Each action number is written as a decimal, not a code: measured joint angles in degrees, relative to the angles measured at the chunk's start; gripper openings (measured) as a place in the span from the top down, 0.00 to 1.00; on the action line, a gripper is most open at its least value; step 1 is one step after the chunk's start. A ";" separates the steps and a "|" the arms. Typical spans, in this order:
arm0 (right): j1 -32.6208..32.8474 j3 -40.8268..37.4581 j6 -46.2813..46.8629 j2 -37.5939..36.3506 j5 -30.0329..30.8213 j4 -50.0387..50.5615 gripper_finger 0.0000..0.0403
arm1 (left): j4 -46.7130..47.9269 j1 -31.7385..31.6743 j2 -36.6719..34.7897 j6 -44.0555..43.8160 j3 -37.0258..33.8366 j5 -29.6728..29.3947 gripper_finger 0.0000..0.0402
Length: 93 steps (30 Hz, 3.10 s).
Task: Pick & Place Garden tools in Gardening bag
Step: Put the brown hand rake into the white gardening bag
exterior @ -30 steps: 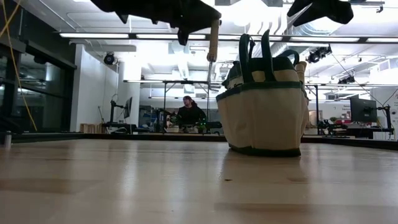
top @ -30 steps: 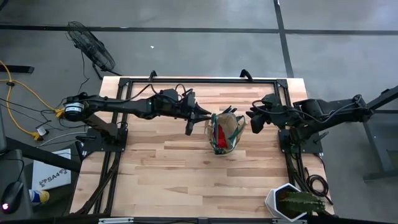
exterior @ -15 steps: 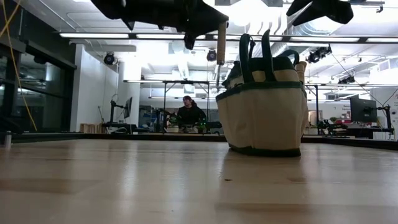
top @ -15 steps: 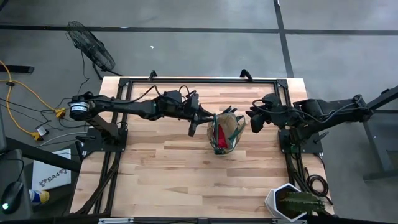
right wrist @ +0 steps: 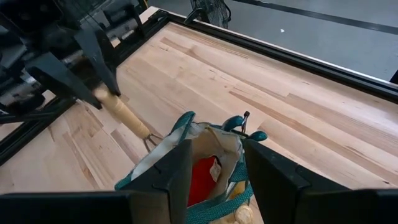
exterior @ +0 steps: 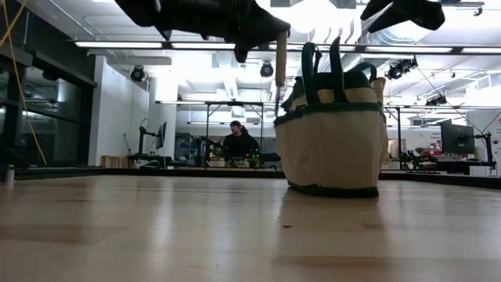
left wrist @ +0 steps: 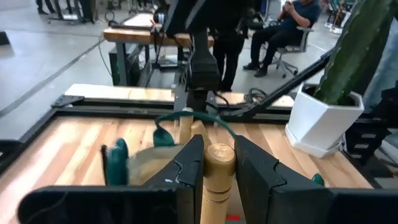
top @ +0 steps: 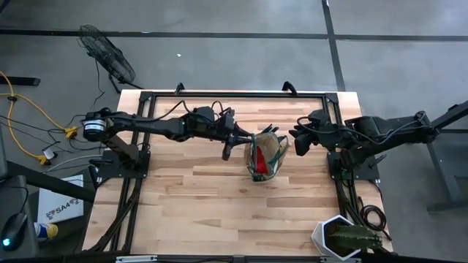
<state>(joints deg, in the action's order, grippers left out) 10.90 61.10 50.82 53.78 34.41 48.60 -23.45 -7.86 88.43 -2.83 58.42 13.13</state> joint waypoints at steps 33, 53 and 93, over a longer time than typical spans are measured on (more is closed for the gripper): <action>-0.01 0.00 0.50 0.20 0.17 0.02 0.65 | -5.31 0.11 7.78 -1.50 0.03 3.00 0.85; 0.00 0.00 0.60 0.17 -0.02 0.02 0.65 | -14.12 1.18 12.66 4.53 -0.05 -0.44 0.85; -0.02 0.00 2.24 0.15 -3.06 0.53 0.65 | -10.22 1.11 12.14 4.44 0.04 1.30 0.75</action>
<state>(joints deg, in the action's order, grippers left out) 10.88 61.10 53.06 53.93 31.36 49.13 -33.67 -6.74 100.57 1.61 58.46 14.43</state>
